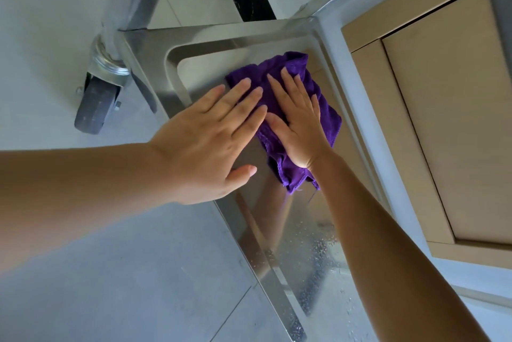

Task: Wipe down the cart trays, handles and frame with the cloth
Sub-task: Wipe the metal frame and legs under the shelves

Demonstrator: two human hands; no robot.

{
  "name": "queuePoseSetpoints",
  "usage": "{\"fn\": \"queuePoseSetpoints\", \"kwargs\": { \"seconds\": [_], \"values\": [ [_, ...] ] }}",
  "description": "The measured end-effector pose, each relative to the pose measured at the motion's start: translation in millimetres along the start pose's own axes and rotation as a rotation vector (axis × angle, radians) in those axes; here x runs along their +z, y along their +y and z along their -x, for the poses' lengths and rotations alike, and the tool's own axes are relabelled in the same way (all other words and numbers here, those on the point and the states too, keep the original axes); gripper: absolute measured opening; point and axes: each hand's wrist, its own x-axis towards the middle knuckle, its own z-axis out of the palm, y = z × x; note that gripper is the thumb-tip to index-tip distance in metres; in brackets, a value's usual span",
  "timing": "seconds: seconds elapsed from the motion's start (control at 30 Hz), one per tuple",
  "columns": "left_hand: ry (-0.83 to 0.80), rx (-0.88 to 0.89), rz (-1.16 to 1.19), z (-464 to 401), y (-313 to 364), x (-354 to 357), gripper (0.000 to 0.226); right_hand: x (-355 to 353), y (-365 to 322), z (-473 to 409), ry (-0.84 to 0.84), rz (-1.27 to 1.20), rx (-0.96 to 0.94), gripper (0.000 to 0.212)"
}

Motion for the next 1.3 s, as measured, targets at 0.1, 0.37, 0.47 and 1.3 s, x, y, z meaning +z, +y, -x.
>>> {"fn": "queuePoseSetpoints", "kwargs": {
  "seconds": [0.1, 0.37, 0.47, 1.3],
  "values": [
    [-0.002, -0.007, -0.011, -1, 1, 0, 0.077, -3, 17, -9, 0.014, 0.025, 0.057, 0.067],
    [-0.047, -0.028, 0.004, 0, 4, 3, 0.077, -6, 53, -28, 0.065, -0.013, 0.329, 0.067],
    [-0.051, -0.030, 0.008, 0, 4, 3, 0.076, -7, 60, -31, 0.078, -0.028, 0.394, 0.063],
    [-0.146, -0.037, -0.067, -1, 3, 0, 0.080, -19, 95, -1, 0.147, 0.023, 0.624, 0.068]
  ]
}}
